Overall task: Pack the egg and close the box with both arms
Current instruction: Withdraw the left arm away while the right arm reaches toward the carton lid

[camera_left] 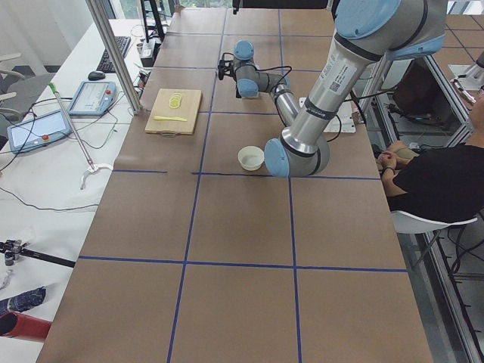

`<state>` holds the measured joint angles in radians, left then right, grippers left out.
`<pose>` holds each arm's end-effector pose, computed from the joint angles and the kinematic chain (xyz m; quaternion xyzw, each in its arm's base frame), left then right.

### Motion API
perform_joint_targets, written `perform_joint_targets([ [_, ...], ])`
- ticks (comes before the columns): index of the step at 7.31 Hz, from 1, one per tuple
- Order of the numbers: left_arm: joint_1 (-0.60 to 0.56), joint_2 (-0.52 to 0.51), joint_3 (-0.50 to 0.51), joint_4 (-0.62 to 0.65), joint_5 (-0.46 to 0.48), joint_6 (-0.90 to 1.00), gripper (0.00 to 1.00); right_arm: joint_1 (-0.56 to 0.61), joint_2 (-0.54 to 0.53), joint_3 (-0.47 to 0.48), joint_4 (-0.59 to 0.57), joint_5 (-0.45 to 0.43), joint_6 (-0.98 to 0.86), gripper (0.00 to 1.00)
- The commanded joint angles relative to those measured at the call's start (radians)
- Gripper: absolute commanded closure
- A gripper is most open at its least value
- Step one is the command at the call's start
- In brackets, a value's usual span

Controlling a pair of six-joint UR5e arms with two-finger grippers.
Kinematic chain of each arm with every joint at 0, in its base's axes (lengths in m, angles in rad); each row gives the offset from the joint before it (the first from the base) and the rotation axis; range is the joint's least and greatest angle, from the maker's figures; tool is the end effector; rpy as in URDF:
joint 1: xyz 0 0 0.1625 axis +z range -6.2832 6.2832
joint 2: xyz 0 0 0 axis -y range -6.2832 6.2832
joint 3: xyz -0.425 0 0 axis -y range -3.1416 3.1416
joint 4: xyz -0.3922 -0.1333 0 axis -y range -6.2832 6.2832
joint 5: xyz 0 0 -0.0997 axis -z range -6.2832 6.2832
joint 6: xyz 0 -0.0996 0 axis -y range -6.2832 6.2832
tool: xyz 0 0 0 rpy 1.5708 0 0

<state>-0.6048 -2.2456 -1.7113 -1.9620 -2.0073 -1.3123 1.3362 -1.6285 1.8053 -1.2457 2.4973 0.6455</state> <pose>0.4864 -0.4470 0.1479 0.0698 0.5777 -0.0175 0.8131 -0.0589 -0.4771 0.5223 0.0166 -0.4863 0.0682 0.8710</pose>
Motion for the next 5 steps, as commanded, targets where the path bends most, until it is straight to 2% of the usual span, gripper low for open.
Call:
perform_joint_targets([
  [1, -0.131, 0.032, -0.106, 0.211, -0.04, 0.054, 0.0, -0.252, -0.01, 0.003, 0.341, -0.111, 0.407, 0.7],
  [2, -0.186, 0.073, -0.164, 0.291, -0.041, 0.126, 0.0, -0.322, -0.011, 0.005, 0.376, -0.126, 0.431, 0.98],
  [3, -0.235, 0.121, -0.23, 0.346, -0.041, 0.23, 0.0, -0.362, -0.013, 0.009, 0.379, -0.123, 0.43, 1.0],
  [4, -0.294, 0.214, -0.288, 0.359, -0.042, 0.336, 0.0, -0.417, -0.01, 0.023, 0.387, -0.126, 0.431, 1.0],
  [5, -0.346, 0.277, -0.3, 0.359, -0.044, 0.446, 0.0, -0.47, 0.005, 0.051, 0.387, -0.13, 0.433, 1.0],
])
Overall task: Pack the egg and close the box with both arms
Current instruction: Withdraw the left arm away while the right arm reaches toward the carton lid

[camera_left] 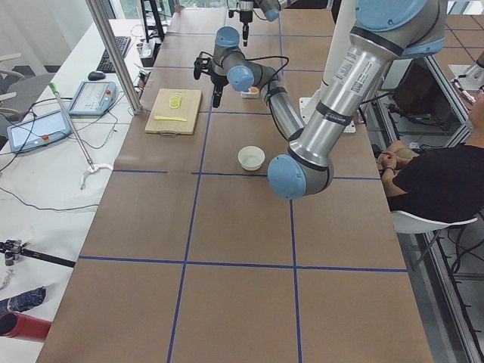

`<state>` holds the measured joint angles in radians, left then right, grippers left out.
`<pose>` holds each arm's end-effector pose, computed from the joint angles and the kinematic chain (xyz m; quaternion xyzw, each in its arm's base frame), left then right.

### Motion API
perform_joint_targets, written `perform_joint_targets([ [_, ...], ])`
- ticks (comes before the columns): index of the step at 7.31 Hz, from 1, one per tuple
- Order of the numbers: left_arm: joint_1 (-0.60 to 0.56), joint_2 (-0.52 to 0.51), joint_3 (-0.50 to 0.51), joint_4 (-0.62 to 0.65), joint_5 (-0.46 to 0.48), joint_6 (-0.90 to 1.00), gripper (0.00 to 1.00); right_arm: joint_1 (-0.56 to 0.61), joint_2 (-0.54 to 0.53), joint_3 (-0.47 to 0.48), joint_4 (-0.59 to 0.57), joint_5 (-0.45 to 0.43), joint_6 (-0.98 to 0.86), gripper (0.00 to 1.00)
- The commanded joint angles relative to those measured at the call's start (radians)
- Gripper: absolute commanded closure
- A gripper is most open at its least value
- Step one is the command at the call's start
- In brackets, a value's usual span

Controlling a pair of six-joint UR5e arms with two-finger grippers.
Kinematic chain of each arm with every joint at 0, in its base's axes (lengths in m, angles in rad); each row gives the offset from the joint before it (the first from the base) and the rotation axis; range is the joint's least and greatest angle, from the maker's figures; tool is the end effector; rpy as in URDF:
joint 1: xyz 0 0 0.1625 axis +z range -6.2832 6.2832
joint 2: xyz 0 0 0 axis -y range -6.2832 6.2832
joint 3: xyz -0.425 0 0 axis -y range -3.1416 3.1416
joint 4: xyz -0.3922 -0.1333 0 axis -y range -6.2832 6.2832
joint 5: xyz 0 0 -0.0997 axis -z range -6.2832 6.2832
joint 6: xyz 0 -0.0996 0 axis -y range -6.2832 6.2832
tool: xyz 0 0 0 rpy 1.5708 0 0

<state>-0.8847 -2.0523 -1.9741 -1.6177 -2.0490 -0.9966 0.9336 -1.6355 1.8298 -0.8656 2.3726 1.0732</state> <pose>0.2970 -0.5008 0.2084 0.1331 0.4664 -0.0291 0.8740 -0.2321 -0.4174 0.4759 -0.0026 -0.5327 0.0137 0.8462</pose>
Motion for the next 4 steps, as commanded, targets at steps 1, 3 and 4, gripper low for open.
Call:
perform_joint_targets([
  [1, -0.103, 0.136, -0.037, 0.012, -0.002, 0.244, 0.0, -0.146, 0.054, 0.048, 0.007, -0.051, 0.04, 1.0],
  [3, -0.138, 0.18, -0.019, 0.006, -0.003, 0.366, 0.0, -0.327, 0.203, 0.048, -0.006, -0.216, 0.23, 1.0],
  [4, -0.16, 0.198, -0.015, 0.002, -0.005, 0.416, 0.0, -0.394, 0.276, 0.033, -0.033, -0.305, 0.26, 1.0],
])
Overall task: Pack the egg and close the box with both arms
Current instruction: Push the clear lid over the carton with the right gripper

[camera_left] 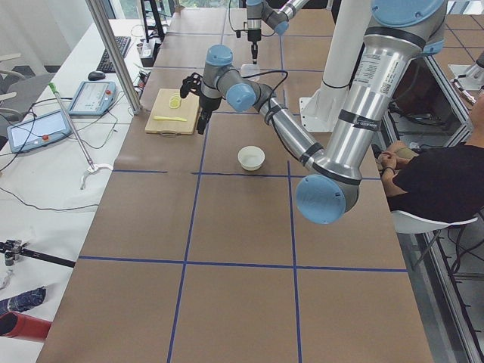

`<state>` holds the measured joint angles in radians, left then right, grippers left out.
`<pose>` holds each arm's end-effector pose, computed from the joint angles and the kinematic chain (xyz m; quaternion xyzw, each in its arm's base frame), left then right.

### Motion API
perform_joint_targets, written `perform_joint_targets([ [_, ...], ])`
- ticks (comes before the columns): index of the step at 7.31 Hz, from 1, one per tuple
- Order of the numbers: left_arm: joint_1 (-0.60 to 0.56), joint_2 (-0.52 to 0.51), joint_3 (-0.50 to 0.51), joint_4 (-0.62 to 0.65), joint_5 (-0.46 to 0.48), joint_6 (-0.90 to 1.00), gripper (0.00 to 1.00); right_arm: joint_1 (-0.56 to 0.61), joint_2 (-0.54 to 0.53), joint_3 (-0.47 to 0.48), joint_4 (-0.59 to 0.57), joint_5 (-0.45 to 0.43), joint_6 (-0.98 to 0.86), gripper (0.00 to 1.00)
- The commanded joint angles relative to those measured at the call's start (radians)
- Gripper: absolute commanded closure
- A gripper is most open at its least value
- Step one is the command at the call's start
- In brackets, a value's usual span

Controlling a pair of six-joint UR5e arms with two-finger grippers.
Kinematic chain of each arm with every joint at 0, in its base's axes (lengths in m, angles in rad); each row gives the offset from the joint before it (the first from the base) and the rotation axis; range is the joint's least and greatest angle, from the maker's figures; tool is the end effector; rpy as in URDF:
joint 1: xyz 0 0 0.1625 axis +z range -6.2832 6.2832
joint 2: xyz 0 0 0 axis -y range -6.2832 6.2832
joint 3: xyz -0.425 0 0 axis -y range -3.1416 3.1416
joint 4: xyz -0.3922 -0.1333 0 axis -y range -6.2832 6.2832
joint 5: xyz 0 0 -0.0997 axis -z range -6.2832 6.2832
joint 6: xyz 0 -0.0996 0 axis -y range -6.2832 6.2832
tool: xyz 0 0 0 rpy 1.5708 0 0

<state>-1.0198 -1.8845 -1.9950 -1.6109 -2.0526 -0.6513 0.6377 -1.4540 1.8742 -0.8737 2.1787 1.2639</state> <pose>0.2159 -0.5179 0.2958 0.1789 0.3904 0.0453 0.9020 -0.3762 -0.3738 0.3708 0.0041 -0.5658 -0.0233 0.8242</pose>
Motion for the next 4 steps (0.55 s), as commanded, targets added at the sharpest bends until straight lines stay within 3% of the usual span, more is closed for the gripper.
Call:
perform_joint_targets([
  [1, -0.045, 0.033, 0.028, -0.004, -0.008, 0.105, 0.0, -0.099, 0.195, -0.024, -0.115, -0.117, 0.071, 1.0],
  [3, -0.066, 0.091, 0.045, -0.053, -0.024, 0.151, 0.0, -0.105, 0.36, -0.038, -0.281, -0.122, 0.071, 1.0],
  [4, -0.095, 0.123, 0.062, -0.076, -0.047, 0.203, 0.0, -0.098, 0.401, -0.037, -0.325, -0.122, 0.075, 0.48],
])
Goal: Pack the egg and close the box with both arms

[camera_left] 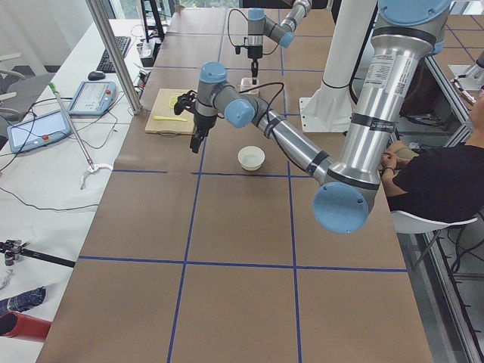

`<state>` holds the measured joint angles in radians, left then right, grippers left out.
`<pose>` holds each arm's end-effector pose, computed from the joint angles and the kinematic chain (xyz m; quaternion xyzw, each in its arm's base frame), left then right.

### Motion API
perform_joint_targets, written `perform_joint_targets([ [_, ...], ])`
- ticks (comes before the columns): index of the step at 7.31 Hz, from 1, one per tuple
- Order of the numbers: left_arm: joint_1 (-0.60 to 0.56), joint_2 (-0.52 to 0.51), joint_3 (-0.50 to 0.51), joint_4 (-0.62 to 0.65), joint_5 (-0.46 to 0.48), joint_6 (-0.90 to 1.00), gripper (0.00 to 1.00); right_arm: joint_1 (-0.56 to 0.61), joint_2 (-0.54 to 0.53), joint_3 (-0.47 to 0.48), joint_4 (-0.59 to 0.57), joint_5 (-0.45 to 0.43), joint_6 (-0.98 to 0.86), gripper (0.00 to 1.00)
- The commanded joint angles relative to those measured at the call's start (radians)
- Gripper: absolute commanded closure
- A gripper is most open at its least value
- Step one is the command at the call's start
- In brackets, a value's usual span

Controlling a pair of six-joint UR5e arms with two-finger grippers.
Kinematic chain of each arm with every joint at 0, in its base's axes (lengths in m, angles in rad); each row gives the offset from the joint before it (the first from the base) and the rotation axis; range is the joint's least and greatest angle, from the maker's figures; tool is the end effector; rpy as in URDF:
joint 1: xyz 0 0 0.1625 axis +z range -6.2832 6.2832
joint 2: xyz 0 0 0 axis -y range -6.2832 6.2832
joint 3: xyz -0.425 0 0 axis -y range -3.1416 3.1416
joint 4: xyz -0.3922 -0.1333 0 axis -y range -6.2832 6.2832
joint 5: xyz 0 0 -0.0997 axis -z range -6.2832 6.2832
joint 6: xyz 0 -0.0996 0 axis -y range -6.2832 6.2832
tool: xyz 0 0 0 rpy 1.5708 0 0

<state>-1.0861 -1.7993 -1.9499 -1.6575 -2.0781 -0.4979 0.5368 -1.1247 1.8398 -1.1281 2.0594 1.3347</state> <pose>0.1814 -0.5267 0.3557 0.1791 0.3634 0.0794 0.9108 -0.4714 -0.3812 0.2327 0.0125 -0.5680 -0.0092 0.8229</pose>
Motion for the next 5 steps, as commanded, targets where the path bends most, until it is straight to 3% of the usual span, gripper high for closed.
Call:
perform_joint_targets([
  [1, -0.073, 0.078, 0.028, -0.031, -0.031, 0.135, 0.0, 0.031, 0.079, 0.024, -0.117, -0.011, 0.014, 0.0],
  [3, -0.145, 0.127, 0.071, -0.031, -0.031, 0.264, 0.0, 0.159, 0.06, 0.093, -0.331, -0.024, -0.005, 0.0],
  [4, -0.168, 0.13, 0.089, -0.031, -0.031, 0.309, 0.0, 0.228, 0.036, 0.122, -0.416, -0.012, -0.079, 0.0],
  [5, -0.217, 0.153, 0.112, -0.031, -0.031, 0.384, 0.0, 0.283, 0.011, 0.136, -0.532, -0.016, -0.282, 0.0],
])
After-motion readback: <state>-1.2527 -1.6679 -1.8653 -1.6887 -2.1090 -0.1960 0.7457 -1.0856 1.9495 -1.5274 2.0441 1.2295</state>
